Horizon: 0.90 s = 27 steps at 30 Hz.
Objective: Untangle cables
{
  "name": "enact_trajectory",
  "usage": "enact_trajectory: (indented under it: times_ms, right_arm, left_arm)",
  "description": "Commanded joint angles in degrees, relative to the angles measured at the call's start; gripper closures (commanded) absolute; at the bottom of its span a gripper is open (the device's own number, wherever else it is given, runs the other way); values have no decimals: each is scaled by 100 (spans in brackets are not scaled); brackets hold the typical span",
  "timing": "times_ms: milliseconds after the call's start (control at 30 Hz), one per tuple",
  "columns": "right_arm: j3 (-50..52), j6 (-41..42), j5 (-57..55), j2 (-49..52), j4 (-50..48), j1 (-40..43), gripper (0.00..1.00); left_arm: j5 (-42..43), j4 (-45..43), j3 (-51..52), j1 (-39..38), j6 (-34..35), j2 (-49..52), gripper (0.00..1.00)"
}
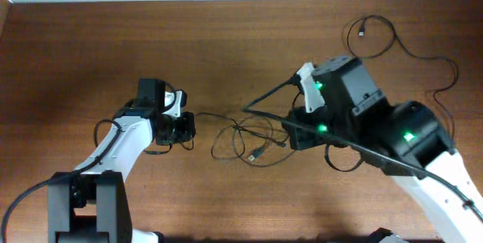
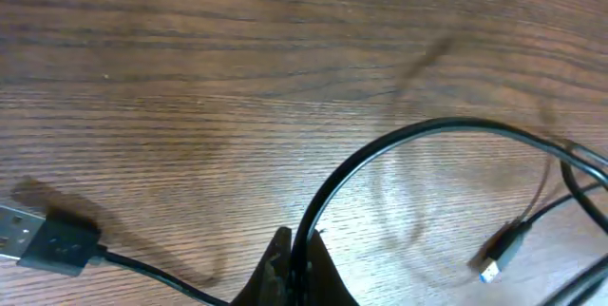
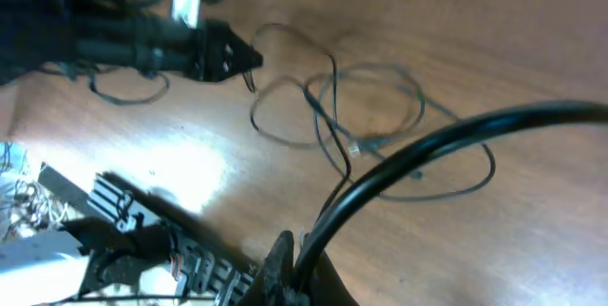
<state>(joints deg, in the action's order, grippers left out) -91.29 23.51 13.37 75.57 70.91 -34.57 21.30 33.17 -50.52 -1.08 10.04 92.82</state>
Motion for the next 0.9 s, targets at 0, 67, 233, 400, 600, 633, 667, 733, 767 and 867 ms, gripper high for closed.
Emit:
enact_trajectory:
  times_ms: [0, 67, 233, 400, 600, 633, 667, 733, 767, 867]
  right_arm:
    - [-621, -107, -420, -59, 374, 20, 96]
    - [-898, -105, -809, -61, 739, 20, 96]
    - [-927, -98, -2011, -13, 1482, 20, 96]
    - [-887, -55, -2411, 278, 1895, 20, 96]
    - [-376, 728, -3060, 892, 2061, 203, 96]
    - [-216, 748, -3067, 1010, 2044, 343, 96]
    - [-63, 748, -3064, 1106, 2033, 505, 96]
    - [234, 745, -3060, 1274, 2002, 815, 96]
    - [358, 743, -3058, 1338, 1941, 946, 96]
    - [811, 741, -3047, 1486, 1523, 1344, 96]
  left_arm:
    - [358, 315, -479, 190, -28, -188, 100]
    - [356, 929, -1154, 391, -28, -457, 100]
    - [321, 1569, -2391, 1392, 752, -1532, 100]
    - [640, 1488, -2487, 2719, 1591, -3101, 100]
    - [584, 1556, -2485, 3259, 1604, -4022, 100]
    - [595, 1567, -2485, 3259, 1602, -3915, 100]
    - [682, 1641, -2485, 3259, 1600, -3790, 100]
    - [1178, 1827, -2485, 3259, 1150, -3456, 100]
    - [1357, 1932, -2485, 3259, 966, -3303, 100]
    - [1558, 2527, -2485, 3169, 269, -2428, 100]
